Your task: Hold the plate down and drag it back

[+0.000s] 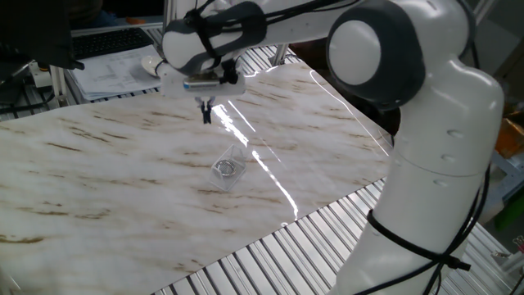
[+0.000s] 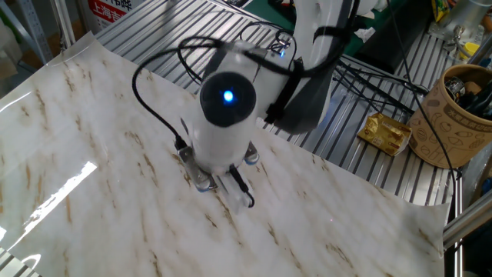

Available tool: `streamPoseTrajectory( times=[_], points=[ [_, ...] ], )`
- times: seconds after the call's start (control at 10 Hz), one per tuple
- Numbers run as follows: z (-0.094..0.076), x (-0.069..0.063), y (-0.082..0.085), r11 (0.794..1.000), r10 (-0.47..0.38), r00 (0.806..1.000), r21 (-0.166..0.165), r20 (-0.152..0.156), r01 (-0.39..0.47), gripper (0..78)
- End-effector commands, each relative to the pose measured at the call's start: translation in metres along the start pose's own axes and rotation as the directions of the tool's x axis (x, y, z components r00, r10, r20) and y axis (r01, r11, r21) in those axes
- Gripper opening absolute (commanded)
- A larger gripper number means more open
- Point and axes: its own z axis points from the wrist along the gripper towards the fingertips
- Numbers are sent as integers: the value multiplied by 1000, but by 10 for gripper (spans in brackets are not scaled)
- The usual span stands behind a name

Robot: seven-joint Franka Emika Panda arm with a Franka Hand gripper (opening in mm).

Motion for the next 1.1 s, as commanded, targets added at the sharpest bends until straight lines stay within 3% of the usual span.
streamPoseTrajectory(
  times=[0.1,0.8,1.1],
  points=[
    [16,0,2,1000,0,1000,4,7,0,0],
    [63,7,2,997,18,999,71,51,-22,0],
    [70,5,-1,997,16,999,71,47,-20,0]
  ],
)
